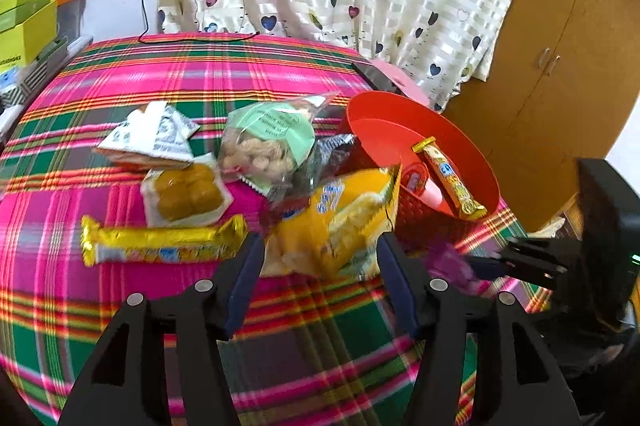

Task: Organize snacks
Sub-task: 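Grasp the purple packet with the right tool while the left tool grasps the yellow chip bag, then carry the purple packet and yellow chip bag over the red basket with both tools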

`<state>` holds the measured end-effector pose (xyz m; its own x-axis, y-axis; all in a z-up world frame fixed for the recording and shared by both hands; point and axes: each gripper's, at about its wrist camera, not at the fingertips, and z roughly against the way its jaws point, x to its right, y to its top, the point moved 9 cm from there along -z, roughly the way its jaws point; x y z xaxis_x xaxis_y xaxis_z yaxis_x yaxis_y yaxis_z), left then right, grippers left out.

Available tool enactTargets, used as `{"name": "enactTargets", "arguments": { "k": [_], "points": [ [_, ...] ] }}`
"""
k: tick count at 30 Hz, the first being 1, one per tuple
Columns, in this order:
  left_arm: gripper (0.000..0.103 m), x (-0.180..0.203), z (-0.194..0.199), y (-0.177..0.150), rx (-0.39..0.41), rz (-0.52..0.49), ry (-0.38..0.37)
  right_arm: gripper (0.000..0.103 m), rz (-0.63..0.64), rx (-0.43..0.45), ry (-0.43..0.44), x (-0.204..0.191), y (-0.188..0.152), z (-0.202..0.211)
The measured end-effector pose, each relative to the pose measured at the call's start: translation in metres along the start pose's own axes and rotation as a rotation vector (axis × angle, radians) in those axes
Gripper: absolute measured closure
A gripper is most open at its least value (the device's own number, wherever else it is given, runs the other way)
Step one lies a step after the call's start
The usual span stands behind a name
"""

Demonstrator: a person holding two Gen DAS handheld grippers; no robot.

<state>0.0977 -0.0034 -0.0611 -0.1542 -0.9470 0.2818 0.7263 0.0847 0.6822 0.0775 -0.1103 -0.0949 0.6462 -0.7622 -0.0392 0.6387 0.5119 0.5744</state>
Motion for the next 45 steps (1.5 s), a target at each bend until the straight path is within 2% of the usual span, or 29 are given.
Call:
{"name": "enactTargets", "arguments": {
  "k": [5,9,16,19,23,30,35,40,42,44,45],
  "points": [
    [0.043,-0.012,-0.020,0.013,-0.002,0.042,0.009,0.069,-0.038,0.045,-0.008,0.011,-0.001,0.026],
    [0.043,-0.015,-0.036,0.006,-0.053,0.063,0.006,0.069,-0.057,0.081,-0.023,0.020,0.005,0.040],
    [0.043,0.014,-0.032,-0.016,-0.089,-0.036,-0.049,0.069,-0.078,0.105,-0.035,0.032,0.009,0.048],
    [0.033,0.010,-0.034,-0.013,-0.090,-0.031,-0.042,0.069,-0.091,0.106,-0.027,0.034,0.009,0.047],
    [0.027,0.006,-0.044,-0.014,-0.125,0.000,-0.089,0.069,-0.097,0.111,-0.025,0.034,0.009,0.048],
    [0.027,0.027,-0.046,-0.034,-0.181,-0.030,-0.161,0.069,-0.107,0.117,-0.033,0.039,0.008,0.051],
    [0.026,0.034,-0.053,-0.029,-0.185,-0.016,-0.190,0.069,-0.114,0.117,-0.036,0.044,0.007,0.052],
    [0.024,0.044,-0.056,-0.031,-0.178,-0.041,-0.129,0.069,-0.127,0.118,-0.036,0.046,0.003,0.053],
    [0.027,0.050,-0.054,-0.035,-0.185,-0.046,-0.109,0.069,-0.130,0.122,-0.037,0.047,0.003,0.055],
    [0.044,0.060,-0.052,-0.041,-0.198,-0.055,-0.136,0.069,-0.131,0.125,-0.038,0.047,0.003,0.057],
    [0.048,0.063,-0.050,-0.043,-0.197,-0.058,-0.139,0.069,-0.132,0.130,-0.037,0.048,0.003,0.059]
  ]
}}
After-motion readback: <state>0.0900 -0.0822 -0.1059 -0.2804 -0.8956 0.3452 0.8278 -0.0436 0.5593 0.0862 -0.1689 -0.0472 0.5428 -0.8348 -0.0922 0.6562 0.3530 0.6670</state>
